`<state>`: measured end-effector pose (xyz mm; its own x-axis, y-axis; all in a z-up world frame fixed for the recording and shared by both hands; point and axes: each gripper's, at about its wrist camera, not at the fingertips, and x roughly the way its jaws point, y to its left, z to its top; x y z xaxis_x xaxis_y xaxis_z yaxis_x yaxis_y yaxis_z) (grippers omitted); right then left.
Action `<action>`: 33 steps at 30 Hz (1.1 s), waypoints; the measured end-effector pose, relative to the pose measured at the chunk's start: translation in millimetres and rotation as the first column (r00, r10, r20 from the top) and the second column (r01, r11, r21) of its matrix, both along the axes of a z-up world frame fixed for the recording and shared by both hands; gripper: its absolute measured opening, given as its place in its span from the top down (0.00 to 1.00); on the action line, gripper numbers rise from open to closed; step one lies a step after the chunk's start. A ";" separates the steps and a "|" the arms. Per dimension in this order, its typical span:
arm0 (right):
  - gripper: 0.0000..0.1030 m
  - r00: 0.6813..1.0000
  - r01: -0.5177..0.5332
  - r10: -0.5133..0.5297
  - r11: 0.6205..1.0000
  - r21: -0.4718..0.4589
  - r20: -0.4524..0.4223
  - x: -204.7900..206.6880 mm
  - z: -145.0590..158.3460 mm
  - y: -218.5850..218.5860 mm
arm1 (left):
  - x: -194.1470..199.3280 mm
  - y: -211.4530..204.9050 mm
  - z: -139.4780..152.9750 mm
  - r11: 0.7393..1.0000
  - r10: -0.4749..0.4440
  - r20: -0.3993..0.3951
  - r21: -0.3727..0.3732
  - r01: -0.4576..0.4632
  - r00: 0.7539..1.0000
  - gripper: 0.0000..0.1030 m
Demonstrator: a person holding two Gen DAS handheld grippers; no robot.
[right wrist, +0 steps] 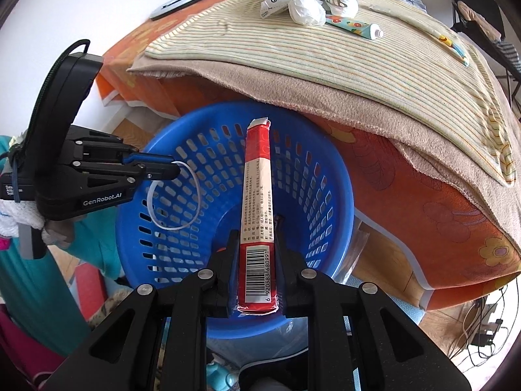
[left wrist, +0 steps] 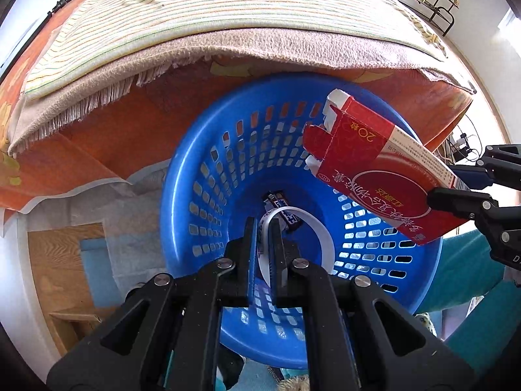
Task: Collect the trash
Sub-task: 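Open both tools to drop the band and red box into the basket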
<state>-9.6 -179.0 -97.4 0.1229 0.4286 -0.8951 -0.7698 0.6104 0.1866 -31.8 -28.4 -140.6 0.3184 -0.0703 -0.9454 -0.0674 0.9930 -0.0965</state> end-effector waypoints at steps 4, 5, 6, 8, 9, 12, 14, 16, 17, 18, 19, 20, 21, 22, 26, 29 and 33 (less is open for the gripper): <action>0.83 1.000 0.010 -0.010 1.000 -0.014 -0.006 1.6 -4.4 5.3 | -0.7 0.7 -0.5 1.000 0.006 0.003 0.010 -0.006 1.000 0.69; 0.83 1.000 0.013 -0.013 1.000 -0.017 -0.008 2.0 -5.3 5.9 | -0.7 1.1 0.4 1.000 0.009 0.009 0.014 -0.009 1.000 0.63; 0.82 1.000 0.015 -0.015 1.000 -0.019 -0.010 2.2 -5.9 6.2 | -0.8 1.7 1.7 1.000 0.012 0.015 0.018 -0.012 1.000 0.54; 0.71 1.000 0.021 -0.021 0.999 -0.025 -0.009 2.9 -6.8 6.9 | -1.0 2.9 3.6 1.000 0.019 0.023 0.021 -0.019 1.000 0.52; 0.61 1.000 0.025 -0.025 0.999 -0.027 -0.005 2.4 -6.9 6.2 | -0.7 3.2 4.3 1.000 0.021 0.022 0.020 -0.021 1.000 0.51; 0.54 1.000 0.031 -0.030 0.999 -0.029 0.005 2.5 -6.4 6.9 | -0.2 4.5 4.2 0.999 0.027 0.019 0.017 -0.027 0.999 0.48; 0.53 0.999 0.034 -0.033 0.999 -0.038 0.014 2.4 -6.8 8.6 | -0.3 4.6 4.6 0.999 0.026 0.019 0.018 -0.026 0.999 0.48; 0.46 0.999 0.040 -0.039 0.998 -0.048 0.022 2.8 -6.4 8.2 | -0.2 5.3 5.0 1.000 0.026 0.021 0.017 -0.026 0.999 0.46; 0.41 0.999 0.042 -0.041 0.998 -0.048 0.025 2.8 -6.2 8.2 | 0.0 5.4 5.6 0.999 0.026 0.023 0.018 -0.026 0.999 0.44; 0.40 0.999 0.043 -0.042 0.998 -0.048 0.028 2.8 -5.8 8.3 | -0.2 5.1 6.8 0.999 0.026 0.028 0.019 -0.026 0.999 0.41; 0.40 0.999 0.044 -0.043 0.998 -0.049 0.031 4.0 -4.7 6.8 | -0.2 4.8 7.9 0.999 0.026 0.033 0.019 -0.027 0.999 0.38; 0.40 0.998 0.046 -0.044 0.998 -0.051 0.034 4.4 -4.5 7.0 | 0.0 4.4 8.7 0.999 0.027 0.037 0.020 -0.027 0.999 0.37; 0.39 0.998 0.049 -0.047 0.997 -0.056 0.037 4.8 -4.5 6.7 | 0.1 4.3 9.8 0.999 0.028 0.041 0.020 -0.029 0.999 0.36; 0.39 0.998 0.052 -0.049 0.997 -0.060 0.039 5.3 -4.9 7.0 | 0.3 4.3 10.6 0.999 0.030 0.043 0.020 -0.031 0.999 0.35; 0.37 0.998 0.060 -0.057 0.996 -0.069 0.034 6.9 -5.5 6.6 | 2.7 5.1 12.8 0.999 0.034 0.042 0.009 -0.035 0.999 0.35; 0.37 0.997 0.071 -0.068 0.995 -0.073 0.034 9.0 -5.0 6.3 | 6.0 5.7 15.8 0.999 0.040 0.045 0.004 -0.040 0.998 0.35; 0.33 0.995 0.093 -0.091 0.993 -0.077 0.036 11.4 -4.3 5.4 | 11.8 7.6 24.3 0.999 0.049 0.060 -0.009 -0.049 0.997 0.35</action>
<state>1.9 -173.6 -101.7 0.1877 0.3425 -0.9206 -0.7146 0.6906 0.1113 -20.0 -20.8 -116.3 0.3778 -0.0598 -0.9239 -0.1097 0.9880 -0.1088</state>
